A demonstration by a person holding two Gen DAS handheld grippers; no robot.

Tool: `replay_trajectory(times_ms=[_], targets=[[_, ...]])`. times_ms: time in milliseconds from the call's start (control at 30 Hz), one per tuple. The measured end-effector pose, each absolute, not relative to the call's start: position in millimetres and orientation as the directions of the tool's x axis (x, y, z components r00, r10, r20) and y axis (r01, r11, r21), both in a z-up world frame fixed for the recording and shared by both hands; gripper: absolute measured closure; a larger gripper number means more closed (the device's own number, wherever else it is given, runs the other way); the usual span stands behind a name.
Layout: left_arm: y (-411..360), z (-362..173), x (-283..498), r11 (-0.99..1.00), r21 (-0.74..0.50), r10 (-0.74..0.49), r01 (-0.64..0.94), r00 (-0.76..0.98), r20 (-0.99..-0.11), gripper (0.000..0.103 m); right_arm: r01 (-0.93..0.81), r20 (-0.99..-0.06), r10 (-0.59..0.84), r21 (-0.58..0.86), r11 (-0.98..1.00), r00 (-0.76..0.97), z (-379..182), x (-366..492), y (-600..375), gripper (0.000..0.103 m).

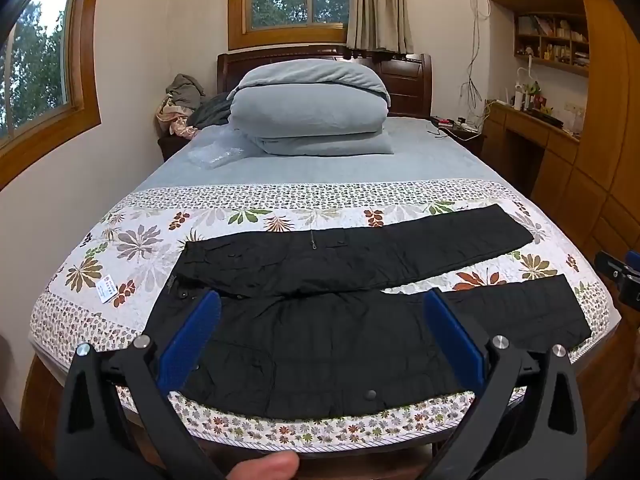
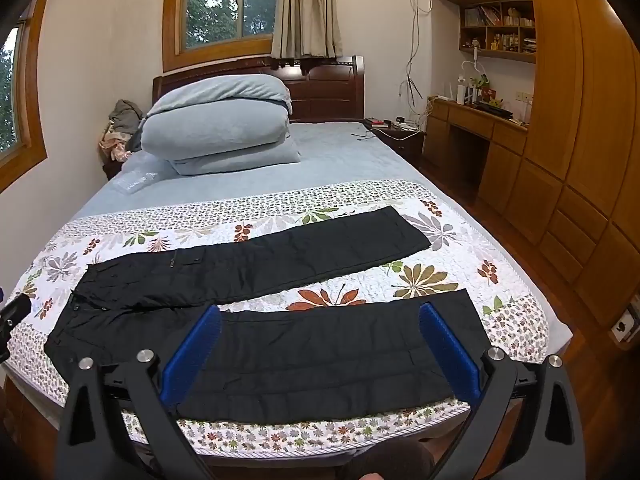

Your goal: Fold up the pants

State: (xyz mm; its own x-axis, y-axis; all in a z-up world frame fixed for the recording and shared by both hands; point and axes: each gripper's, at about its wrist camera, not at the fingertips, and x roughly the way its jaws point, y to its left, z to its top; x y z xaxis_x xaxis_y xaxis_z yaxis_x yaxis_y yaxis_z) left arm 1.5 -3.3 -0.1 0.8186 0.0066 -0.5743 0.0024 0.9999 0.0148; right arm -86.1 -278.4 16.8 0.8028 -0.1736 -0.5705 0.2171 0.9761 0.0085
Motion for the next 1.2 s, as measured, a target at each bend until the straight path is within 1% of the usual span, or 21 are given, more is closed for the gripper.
replay_trajectory(times_ms=[1200], targets=[[2.6,-2.2,1.4,1.000,0.017,0.011,-0.001,0.821,-0.571,0.002,0.218,-0.566,-0.177,0.005,0.976,0.806,18.8,-85.4,-279.9,0.003]])
